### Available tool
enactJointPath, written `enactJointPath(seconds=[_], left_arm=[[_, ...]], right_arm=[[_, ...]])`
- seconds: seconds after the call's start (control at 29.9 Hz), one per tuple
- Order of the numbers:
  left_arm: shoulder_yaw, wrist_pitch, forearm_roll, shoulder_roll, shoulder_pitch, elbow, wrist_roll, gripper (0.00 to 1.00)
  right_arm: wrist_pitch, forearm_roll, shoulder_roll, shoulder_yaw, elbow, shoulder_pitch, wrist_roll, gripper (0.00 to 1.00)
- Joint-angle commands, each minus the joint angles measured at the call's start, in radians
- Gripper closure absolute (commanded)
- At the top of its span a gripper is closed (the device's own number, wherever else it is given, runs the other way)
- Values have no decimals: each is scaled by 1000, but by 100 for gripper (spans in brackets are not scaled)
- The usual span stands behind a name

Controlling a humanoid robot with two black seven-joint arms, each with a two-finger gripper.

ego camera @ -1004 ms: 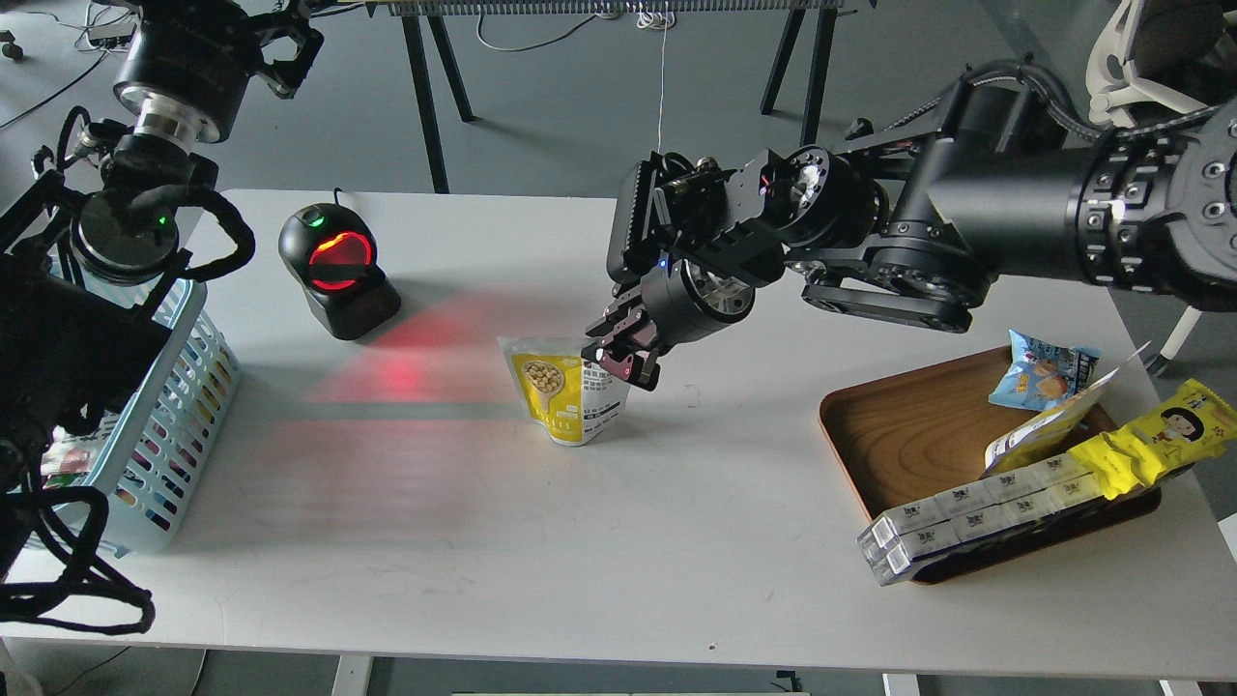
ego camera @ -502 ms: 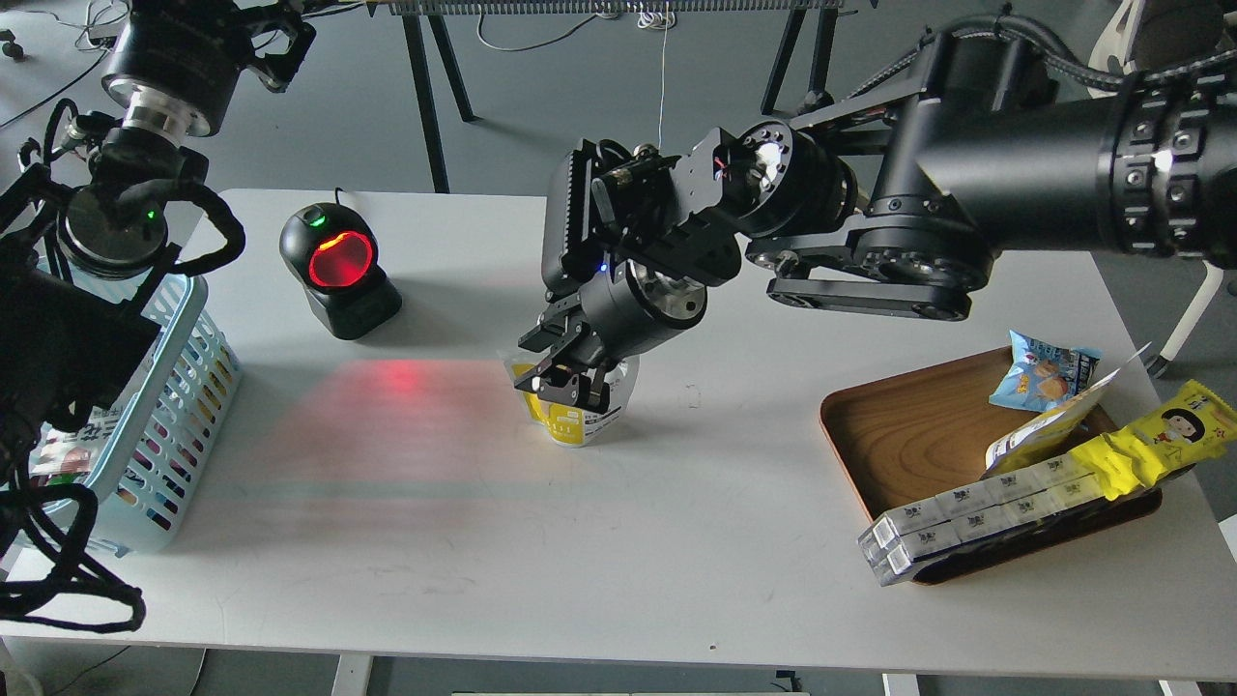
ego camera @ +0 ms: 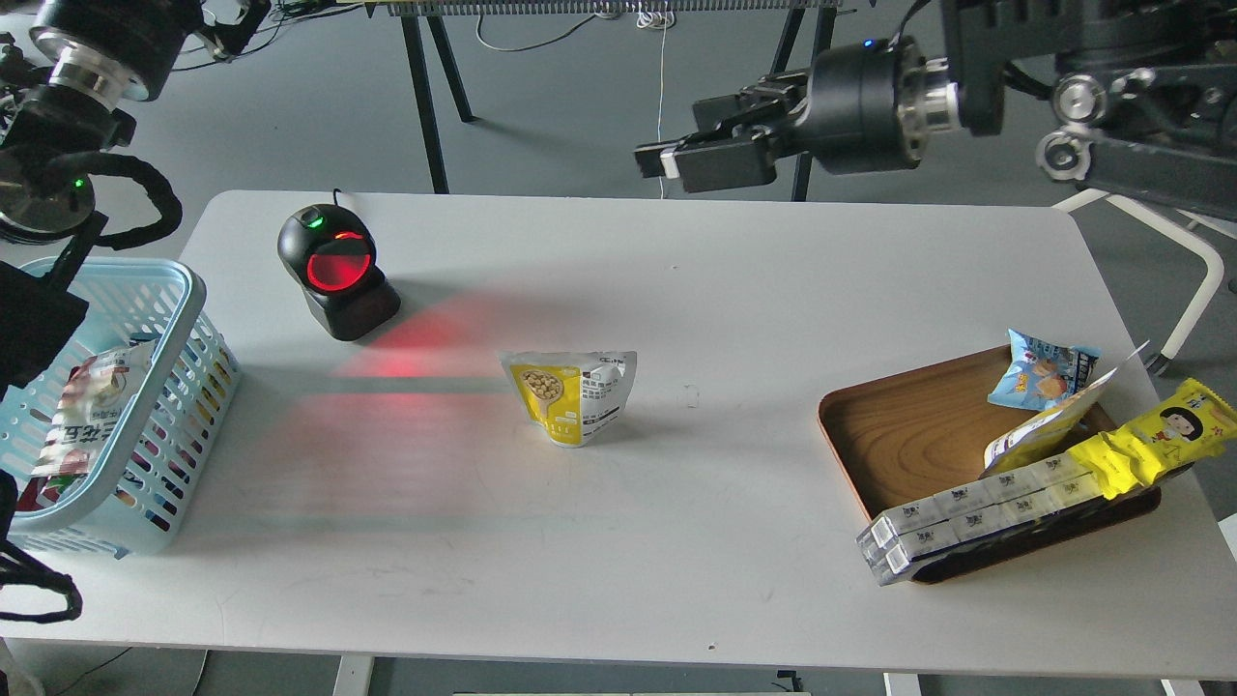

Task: Scan snack and place in basket
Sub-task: 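Withdraw the right arm back toward its rest pose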

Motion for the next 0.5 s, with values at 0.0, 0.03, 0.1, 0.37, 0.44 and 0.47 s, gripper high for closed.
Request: enactJointPath(seconds=[0.0,0.03,0.1,0.37,0.44,0.47], left_arm=[[2,0,93,6,-8,-16,0,1],[2,0,116,7,-18,-35,0,1],[5,0,165,15,-47,-64,3,1],[14,0,578,44,-115,-165,-23,1],[18,0,656,87,-110,-270,-24,1],[20,0,708,107,-109,-330,-23,1]], right_arm=[[103,142,-128,71,-7,-44,0,2],[112,188,-157,93,-9,-70,0,2],[117,289,-206,137,-9,-122,0,2],[117,752,-364,260,-26,-294,0,1],[118,857,-368,266,-50,-326,0,1],[118,909,-368,266,-70,-339,0,1]])
